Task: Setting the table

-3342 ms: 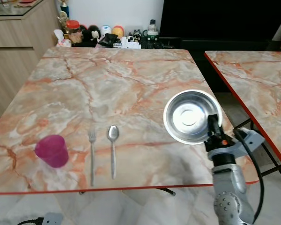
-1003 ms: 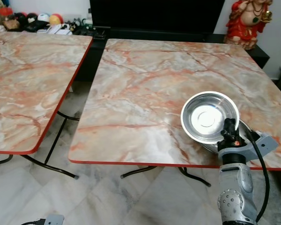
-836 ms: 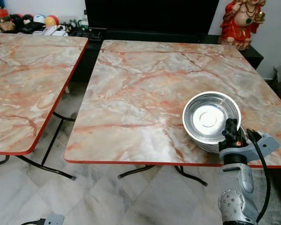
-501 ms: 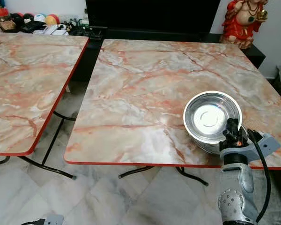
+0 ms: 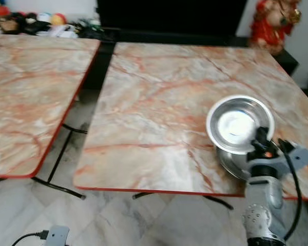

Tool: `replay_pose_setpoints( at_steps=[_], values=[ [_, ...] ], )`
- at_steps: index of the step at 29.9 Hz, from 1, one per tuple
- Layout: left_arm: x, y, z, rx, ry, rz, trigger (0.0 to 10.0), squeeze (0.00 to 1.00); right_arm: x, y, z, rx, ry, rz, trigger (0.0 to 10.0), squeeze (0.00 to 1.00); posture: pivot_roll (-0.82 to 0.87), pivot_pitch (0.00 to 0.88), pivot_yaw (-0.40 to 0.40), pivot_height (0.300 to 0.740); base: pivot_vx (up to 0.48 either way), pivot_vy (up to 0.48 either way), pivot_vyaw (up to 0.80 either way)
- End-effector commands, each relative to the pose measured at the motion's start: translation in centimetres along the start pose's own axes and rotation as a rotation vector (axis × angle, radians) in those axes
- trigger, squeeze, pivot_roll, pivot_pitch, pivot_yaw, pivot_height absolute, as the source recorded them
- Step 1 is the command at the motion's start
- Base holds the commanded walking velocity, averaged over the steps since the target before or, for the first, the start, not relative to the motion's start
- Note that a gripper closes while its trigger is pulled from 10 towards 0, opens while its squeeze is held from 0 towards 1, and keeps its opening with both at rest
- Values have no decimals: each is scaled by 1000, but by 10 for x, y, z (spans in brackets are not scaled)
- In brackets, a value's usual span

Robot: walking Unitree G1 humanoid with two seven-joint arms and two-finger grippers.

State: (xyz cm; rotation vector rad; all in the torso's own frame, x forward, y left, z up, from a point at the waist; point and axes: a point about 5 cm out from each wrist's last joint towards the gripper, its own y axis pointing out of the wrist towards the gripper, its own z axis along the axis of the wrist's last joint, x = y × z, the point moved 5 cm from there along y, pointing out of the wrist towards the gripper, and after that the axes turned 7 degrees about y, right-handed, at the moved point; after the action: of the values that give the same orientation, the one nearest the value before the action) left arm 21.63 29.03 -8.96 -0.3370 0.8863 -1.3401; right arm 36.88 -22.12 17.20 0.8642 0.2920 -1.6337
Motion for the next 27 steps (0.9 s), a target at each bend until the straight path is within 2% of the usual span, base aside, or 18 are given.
replay_pose_setpoints(
  at_steps=[1, 3, 7, 13, 15, 18, 23, 27],
  values=[
    [-3, -5, -18, -53, 5, -2, 10000, 0, 4, 0, 5, 22, -14, -7, 10000, 0, 45, 31, -16, 740, 0, 0, 0],
    [-4, -5, -19, -57, 3, 1, 10000, 0, 5, 0, 4, 24, -18, -11, 10000, 0, 44, 22, -15, 740, 0, 0, 0],
    [-3, -5, -20, -62, 3, -1, 10000, 0, 21, -1, 15, 78, -39, -113, 10000, 0, 32, 0, -7, 740, 0, 0, 0],
    [0, -4, -16, -59, 7, -11, 10000, 0, 27, -2, 25, 114, -66, -147, 10000, 0, 18, 0, -2, 740, 0, 0, 0],
    [1, -2, -12, -49, 11, -18, 10000, 0, 34, -4, 30, 124, -71, -184, 10000, 0, 12, 0, -1, 740, 0, 0, 0],
    [2, -2, -10, -45, 14, -21, 10000, 0, 38, -5, 27, 107, -58, -198, 10000, 0, 10, 0, -3, 740, 0, 0, 0],
    [1, -1, -8, -41, 15, -18, 10000, 0, 63, -7, 15, 64, -9, -350, 10000, 0, 14, 0, -4, 740, 0, 0, 0],
    [-1, -2, -11, -48, 11, -11, 10000, 0, 66, -6, 11, 49, 17, -386, 10000, 0, 19, 0, -7, 740, 0, 0, 0]
  ],
)
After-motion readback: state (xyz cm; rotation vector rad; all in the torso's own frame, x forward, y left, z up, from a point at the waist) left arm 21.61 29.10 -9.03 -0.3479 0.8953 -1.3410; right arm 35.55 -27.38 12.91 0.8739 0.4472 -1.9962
